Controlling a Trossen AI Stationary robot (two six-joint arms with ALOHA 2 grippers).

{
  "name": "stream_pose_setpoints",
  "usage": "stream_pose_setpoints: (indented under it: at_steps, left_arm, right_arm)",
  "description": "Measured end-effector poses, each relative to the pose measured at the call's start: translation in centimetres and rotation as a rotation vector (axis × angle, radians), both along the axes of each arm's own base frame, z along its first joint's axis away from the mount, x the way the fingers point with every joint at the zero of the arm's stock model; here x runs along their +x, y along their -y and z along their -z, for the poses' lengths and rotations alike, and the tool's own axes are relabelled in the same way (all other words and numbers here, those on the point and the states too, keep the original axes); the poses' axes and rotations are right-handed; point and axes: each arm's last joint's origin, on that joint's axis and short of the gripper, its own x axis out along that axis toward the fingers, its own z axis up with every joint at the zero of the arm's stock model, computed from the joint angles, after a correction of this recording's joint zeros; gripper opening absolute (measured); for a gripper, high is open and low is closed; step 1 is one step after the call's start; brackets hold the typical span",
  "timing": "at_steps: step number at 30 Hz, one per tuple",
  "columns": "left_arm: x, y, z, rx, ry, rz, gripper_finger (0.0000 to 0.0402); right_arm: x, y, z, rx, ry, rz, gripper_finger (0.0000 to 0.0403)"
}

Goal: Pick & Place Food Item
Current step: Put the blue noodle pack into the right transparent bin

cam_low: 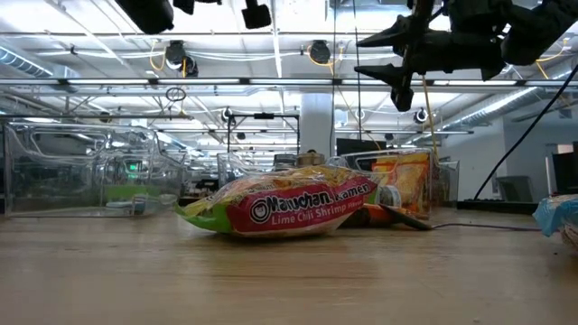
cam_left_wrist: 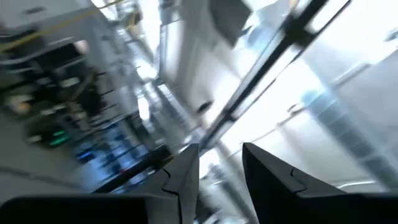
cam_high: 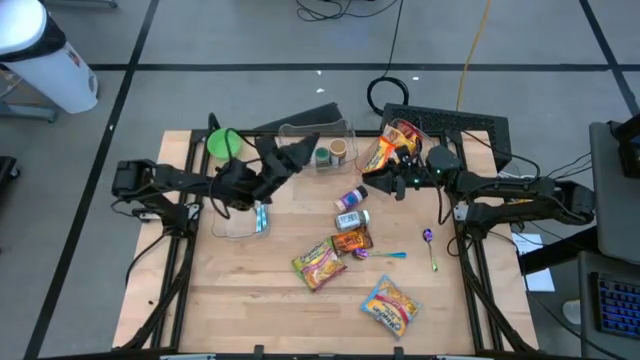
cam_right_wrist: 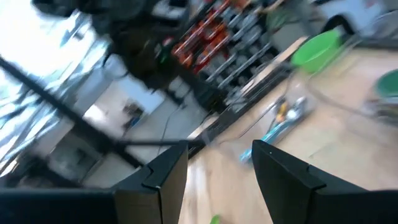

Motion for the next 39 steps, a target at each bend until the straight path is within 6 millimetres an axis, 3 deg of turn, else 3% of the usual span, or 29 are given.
stream_pose_setpoints:
  at_steps: [8,13,17,21,25,29,33,39]
  left_arm:
    - [-0.2,1.7,-1.2,0.433,-0.102,0.059,0.0127]
    - [0.5,2.7,-2.1,0.585,-0.495,0.068,0.0127]
    - [0.5,3.2,-3.7,0.737,-0.830,0.074,0.0127]
    - [0.2,3.3,-4.7,0.833,-1.049,0.124,0.0127]
    - [-0.2,3.2,-4.5,0.794,-1.133,0.184,0.0127]
    - [-0.4,3.4,-4.0,0.754,-1.129,0.394,0.0127]
    - [-0.8,3.8,-3.5,0.710,-1.114,0.620,0.0127]
    - [-1.2,4.1,-2.8,0.692,-1.181,0.691,0.0127]
  right_arm:
    - [0.3,0.0,-1.0,0.030,0.125,0.205,0.0171]
    - [0.5,-1.3,-2.4,-0.078,0.274,0.149,0.0171]
    - [1.3,-3.2,-3.4,-0.241,0.279,0.162,0.0171]
    - [2.6,-5.3,-4.4,-0.385,0.148,0.110,0.0171]
    - [3.4,-7.3,-4.9,-0.497,-0.063,-0.024,0.0171]
    - [3.2,-9.1,-5.6,-0.535,-0.221,-0.154,0.0171]
    - [2.6,-10.5,-6.0,-0.451,-0.323,-0.336,0.0171]
    - [1.8,-12.6,-4.6,-0.206,-0.524,-0.560,0.0171]
